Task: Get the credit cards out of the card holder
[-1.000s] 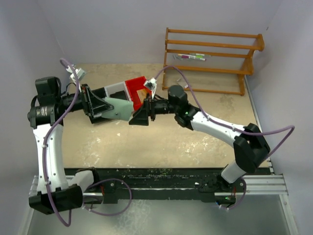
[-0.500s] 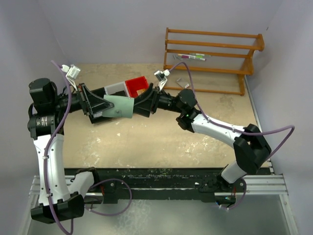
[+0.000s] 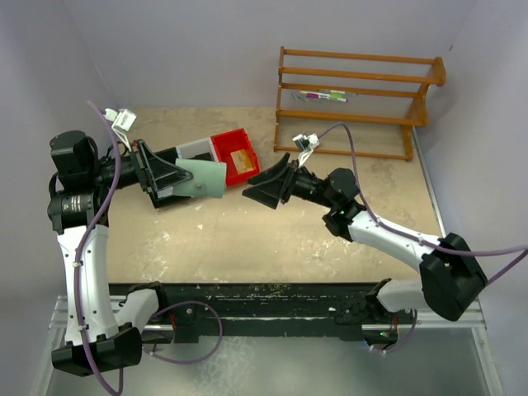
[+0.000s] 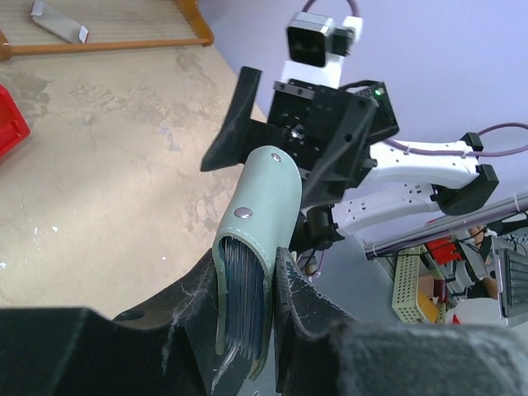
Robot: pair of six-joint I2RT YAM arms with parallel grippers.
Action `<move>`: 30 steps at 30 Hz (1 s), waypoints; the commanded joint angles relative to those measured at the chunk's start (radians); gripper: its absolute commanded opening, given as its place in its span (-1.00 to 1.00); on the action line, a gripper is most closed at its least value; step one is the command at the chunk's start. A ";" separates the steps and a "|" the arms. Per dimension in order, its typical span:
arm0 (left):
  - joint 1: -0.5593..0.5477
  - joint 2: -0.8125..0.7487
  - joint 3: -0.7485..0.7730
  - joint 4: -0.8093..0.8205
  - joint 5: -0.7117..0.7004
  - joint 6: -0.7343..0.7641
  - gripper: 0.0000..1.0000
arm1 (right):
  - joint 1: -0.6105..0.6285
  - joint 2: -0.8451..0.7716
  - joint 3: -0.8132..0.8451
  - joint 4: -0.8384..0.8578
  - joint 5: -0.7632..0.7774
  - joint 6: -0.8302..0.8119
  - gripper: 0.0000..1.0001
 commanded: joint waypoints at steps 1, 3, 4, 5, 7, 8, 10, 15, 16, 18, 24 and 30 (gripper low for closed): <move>0.000 -0.022 -0.009 0.041 0.003 -0.006 -1.00 | 0.108 -0.086 0.020 0.075 0.227 -0.130 0.99; 0.000 -0.028 -0.016 0.066 0.013 -0.017 -1.00 | 0.161 -0.047 0.097 0.044 0.243 -0.168 0.99; 0.000 -0.029 -0.018 0.076 0.015 -0.020 -1.00 | 0.172 -0.025 0.116 0.078 0.238 -0.154 0.99; 0.000 -0.029 -0.016 0.086 0.015 -0.025 -1.00 | 0.175 -0.002 0.125 0.120 0.232 -0.123 0.99; 0.001 -0.027 -0.009 0.095 0.022 -0.030 -1.00 | 0.176 0.030 0.137 0.177 0.236 -0.073 0.99; 0.001 -0.025 -0.006 0.096 0.027 -0.033 -1.00 | 0.176 0.040 0.147 0.179 0.237 -0.066 1.00; 0.001 -0.024 0.000 0.099 0.035 -0.041 -1.00 | 0.177 0.061 0.162 0.205 0.237 -0.041 0.98; 0.001 -0.032 -0.003 0.111 0.040 -0.048 -1.00 | 0.177 0.102 0.211 0.241 0.218 -0.008 0.68; 0.000 -0.033 -0.007 0.115 0.040 -0.051 -1.00 | 0.178 0.104 0.211 0.241 0.215 -0.007 0.58; 0.000 -0.036 -0.016 0.132 0.038 -0.064 -1.00 | 0.178 0.107 0.211 0.239 0.204 -0.002 0.35; 0.000 -0.046 -0.031 0.136 0.054 -0.059 -0.98 | 0.177 0.096 0.211 0.164 0.145 0.004 -0.12; 0.000 -0.068 -0.046 0.242 0.078 -0.177 -1.00 | 0.176 0.122 0.251 0.051 0.175 -0.013 0.61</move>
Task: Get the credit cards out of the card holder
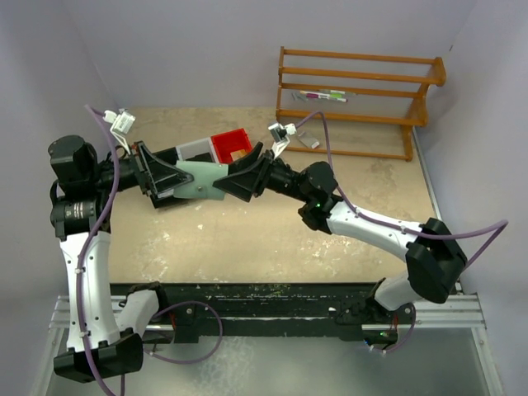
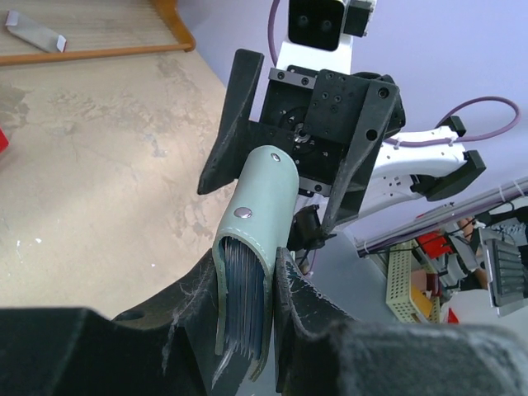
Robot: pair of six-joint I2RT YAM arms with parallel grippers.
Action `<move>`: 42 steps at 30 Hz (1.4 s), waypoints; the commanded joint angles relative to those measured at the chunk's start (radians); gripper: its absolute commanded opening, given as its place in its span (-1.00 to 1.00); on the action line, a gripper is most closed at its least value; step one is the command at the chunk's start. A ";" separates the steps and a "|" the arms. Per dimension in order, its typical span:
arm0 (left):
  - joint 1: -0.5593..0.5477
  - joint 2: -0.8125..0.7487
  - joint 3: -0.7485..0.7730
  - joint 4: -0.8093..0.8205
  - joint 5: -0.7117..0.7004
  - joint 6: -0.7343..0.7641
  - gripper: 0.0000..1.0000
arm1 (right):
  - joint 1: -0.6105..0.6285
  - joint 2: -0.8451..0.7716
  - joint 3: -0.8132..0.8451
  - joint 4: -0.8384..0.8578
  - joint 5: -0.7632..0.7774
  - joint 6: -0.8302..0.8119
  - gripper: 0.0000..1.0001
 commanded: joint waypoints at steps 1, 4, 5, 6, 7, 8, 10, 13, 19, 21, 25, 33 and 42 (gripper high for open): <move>0.000 -0.026 0.015 0.130 0.049 -0.100 -1.00 | 0.002 -0.006 0.026 -0.020 0.026 -0.013 0.62; 0.001 -0.026 0.021 0.136 0.054 -0.116 -1.00 | 0.003 0.010 0.023 0.033 -0.002 -0.013 0.47; 0.000 -0.026 0.019 0.136 0.054 -0.117 -1.00 | 0.003 0.020 0.031 0.085 -0.017 0.000 0.35; 0.000 -0.028 0.017 0.135 0.052 -0.118 -1.00 | 0.003 0.030 0.041 0.127 -0.042 0.019 0.19; 0.000 -0.028 0.014 0.133 0.049 -0.118 -1.00 | 0.003 0.039 0.051 0.160 -0.072 0.035 0.04; 0.001 -0.029 0.010 0.130 0.048 -0.114 -0.99 | 0.003 0.045 0.057 0.171 -0.101 0.046 -0.10; 0.000 -0.032 0.002 0.105 0.044 -0.090 -0.70 | -0.001 0.043 0.066 0.183 -0.159 0.066 -0.45; 0.001 -0.023 0.012 -0.028 0.019 0.149 0.56 | -0.037 0.026 0.109 0.062 -0.273 0.027 -1.00; 0.000 0.147 0.190 -0.550 -0.065 0.756 0.89 | -0.109 0.099 0.426 -0.824 -0.541 -0.488 -1.00; -0.001 0.183 0.207 -0.639 -0.067 0.870 0.85 | -0.109 0.122 0.520 -1.044 -0.529 -0.636 -1.00; -0.011 0.193 0.153 -0.684 -0.067 0.975 0.67 | -0.105 0.158 0.606 -1.189 -0.541 -0.728 -1.00; -0.082 0.149 0.058 -0.594 -0.070 0.919 0.46 | -0.071 0.292 0.818 -1.390 -0.547 -0.794 -1.00; -0.152 0.130 0.041 -0.584 -0.122 0.927 -0.33 | -0.051 0.356 0.928 -1.447 -0.587 -0.812 -1.00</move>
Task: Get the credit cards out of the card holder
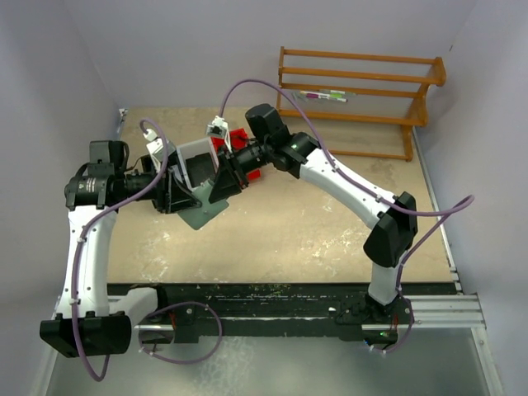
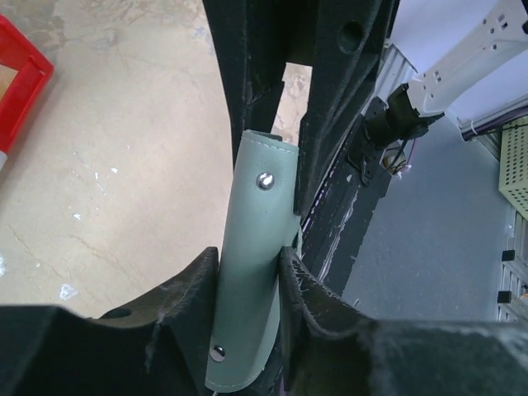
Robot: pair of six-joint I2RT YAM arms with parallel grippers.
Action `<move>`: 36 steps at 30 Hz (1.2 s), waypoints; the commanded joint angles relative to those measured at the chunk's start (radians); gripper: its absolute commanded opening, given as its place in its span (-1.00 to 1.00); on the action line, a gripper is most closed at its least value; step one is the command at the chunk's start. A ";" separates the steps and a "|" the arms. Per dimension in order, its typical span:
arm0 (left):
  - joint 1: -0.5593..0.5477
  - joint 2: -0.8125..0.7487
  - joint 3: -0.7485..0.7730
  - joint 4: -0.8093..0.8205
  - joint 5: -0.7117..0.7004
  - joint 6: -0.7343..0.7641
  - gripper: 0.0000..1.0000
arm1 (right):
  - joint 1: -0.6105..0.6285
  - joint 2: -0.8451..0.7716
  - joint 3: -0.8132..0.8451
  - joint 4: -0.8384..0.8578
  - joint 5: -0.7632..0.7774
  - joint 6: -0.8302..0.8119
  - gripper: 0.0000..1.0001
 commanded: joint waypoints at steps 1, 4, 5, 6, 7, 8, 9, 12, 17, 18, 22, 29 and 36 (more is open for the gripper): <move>-0.022 -0.028 0.000 0.020 0.032 0.024 -0.37 | 0.004 -0.011 0.101 -0.023 -0.042 -0.033 -1.00; -0.031 -0.035 -0.010 0.036 0.049 -0.008 -0.40 | 0.004 0.007 0.130 -0.011 -0.053 -0.019 -0.96; -0.037 -0.038 -0.013 0.043 0.057 -0.023 -0.43 | 0.004 0.013 0.135 0.006 -0.055 0.002 -0.89; -0.041 -0.042 -0.019 0.054 0.063 -0.041 -0.49 | 0.004 0.018 0.136 0.026 -0.057 0.026 -0.82; -0.042 -0.047 -0.025 0.069 0.062 -0.069 -0.60 | 0.003 0.020 0.135 0.045 -0.058 0.047 -0.72; -0.042 -0.053 -0.033 0.102 0.056 -0.101 -0.73 | 0.003 0.023 0.135 0.058 -0.046 0.065 -0.57; -0.042 -0.056 -0.039 0.122 0.049 -0.126 -0.83 | 0.001 0.023 0.136 0.064 -0.020 0.077 -0.42; -0.041 -0.068 -0.051 0.189 0.031 -0.222 -1.00 | -0.019 0.002 0.118 0.062 0.144 0.106 0.10; -0.042 -0.105 -0.035 0.300 -0.092 -0.386 -1.00 | -0.064 -0.180 -0.081 0.155 0.662 0.247 0.52; -0.042 -0.112 -0.025 0.315 -0.137 -0.407 -1.00 | -0.064 -0.236 -0.142 0.197 0.794 0.264 0.57; -0.042 -0.121 -0.001 0.363 -0.351 -0.488 -1.00 | -0.031 -0.409 -0.356 0.288 1.071 0.349 0.57; -0.040 -0.120 -0.008 0.400 -0.501 -0.516 -1.00 | 0.144 -0.392 -0.294 0.204 1.248 0.394 0.44; -0.040 -0.129 -0.031 0.414 -0.491 -0.582 -1.00 | 0.285 -0.317 -0.254 0.288 1.350 0.429 0.26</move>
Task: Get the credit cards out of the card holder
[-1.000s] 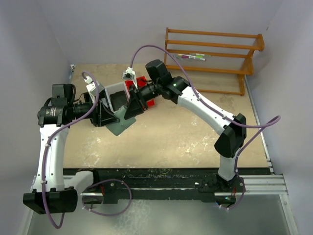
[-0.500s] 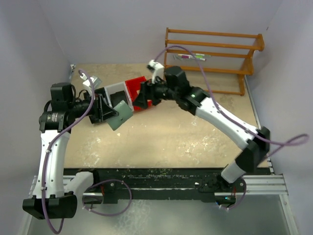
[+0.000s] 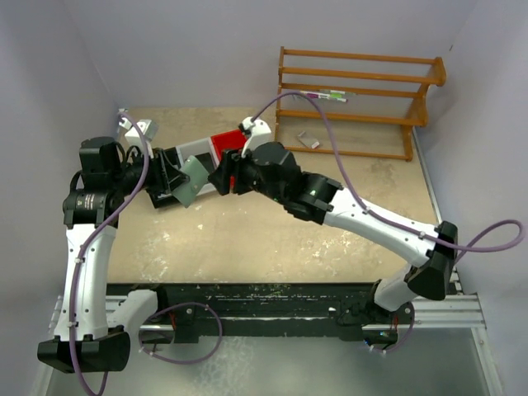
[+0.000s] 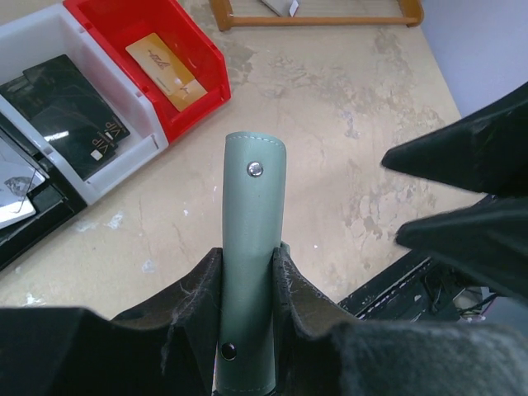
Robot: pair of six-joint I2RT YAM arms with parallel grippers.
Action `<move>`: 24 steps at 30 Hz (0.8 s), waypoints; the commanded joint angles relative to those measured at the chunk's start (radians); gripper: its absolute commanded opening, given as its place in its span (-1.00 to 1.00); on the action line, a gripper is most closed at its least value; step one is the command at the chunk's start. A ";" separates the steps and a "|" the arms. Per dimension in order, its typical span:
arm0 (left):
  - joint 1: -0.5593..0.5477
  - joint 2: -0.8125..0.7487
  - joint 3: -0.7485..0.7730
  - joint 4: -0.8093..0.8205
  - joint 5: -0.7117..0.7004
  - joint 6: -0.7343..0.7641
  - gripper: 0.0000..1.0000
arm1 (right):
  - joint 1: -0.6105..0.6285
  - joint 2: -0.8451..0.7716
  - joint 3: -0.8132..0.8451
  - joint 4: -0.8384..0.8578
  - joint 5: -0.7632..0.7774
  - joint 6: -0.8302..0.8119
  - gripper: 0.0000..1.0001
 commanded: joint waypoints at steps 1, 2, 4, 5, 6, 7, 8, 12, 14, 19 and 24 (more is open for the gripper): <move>-0.002 -0.023 0.011 0.076 -0.002 -0.075 -1.00 | 0.075 0.048 0.078 0.076 0.148 0.037 0.25; -0.002 -0.023 0.012 0.078 -0.003 -0.081 -1.00 | 0.083 0.060 0.084 0.080 0.152 0.044 0.24; -0.002 -0.023 0.013 0.081 0.003 -0.089 -1.00 | 0.097 0.077 0.088 0.098 0.160 0.061 0.20; -0.002 -0.023 0.017 0.081 0.004 -0.094 -1.00 | 0.107 0.086 0.090 0.107 0.168 0.061 0.19; -0.002 -0.021 0.017 0.082 0.006 -0.098 -1.00 | 0.115 0.098 0.097 0.112 0.179 0.060 0.17; -0.002 -0.021 0.017 0.083 0.007 -0.104 -1.00 | 0.122 0.111 0.109 0.110 0.190 0.057 0.15; -0.002 -0.020 0.016 0.084 0.011 -0.107 -1.00 | 0.127 0.127 0.125 0.104 0.199 0.054 0.14; -0.002 -0.020 0.011 0.087 0.019 -0.113 -1.00 | 0.140 0.175 0.170 0.088 0.246 0.059 0.03; -0.002 -0.022 0.011 0.087 0.019 -0.113 -1.00 | 0.143 0.187 0.176 0.088 0.287 0.070 -0.06; -0.002 -0.027 0.013 0.085 0.019 -0.114 -1.00 | 0.149 0.220 0.204 0.068 0.331 0.059 -0.18; -0.002 -0.022 0.022 0.089 0.019 -0.115 -1.00 | 0.151 0.237 0.196 0.055 0.336 0.078 -0.26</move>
